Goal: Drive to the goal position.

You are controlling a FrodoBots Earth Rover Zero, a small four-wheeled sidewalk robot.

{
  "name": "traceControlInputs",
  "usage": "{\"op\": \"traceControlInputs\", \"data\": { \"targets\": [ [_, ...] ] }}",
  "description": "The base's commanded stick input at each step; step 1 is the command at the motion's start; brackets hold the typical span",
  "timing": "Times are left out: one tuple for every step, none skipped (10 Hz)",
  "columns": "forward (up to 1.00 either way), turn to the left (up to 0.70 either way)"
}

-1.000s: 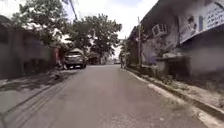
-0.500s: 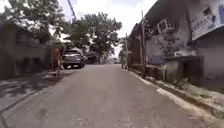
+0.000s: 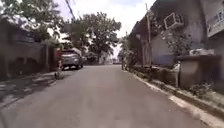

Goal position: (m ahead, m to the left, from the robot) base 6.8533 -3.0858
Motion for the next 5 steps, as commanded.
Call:
{"op": "traceControlInputs", "data": {
  "targets": [
    [1.0, 0.0],
    [1.0, 0.0],
    [1.0, 0.0],
    [1.0, 0.0],
    [1.0, 0.0]
  ]
}}
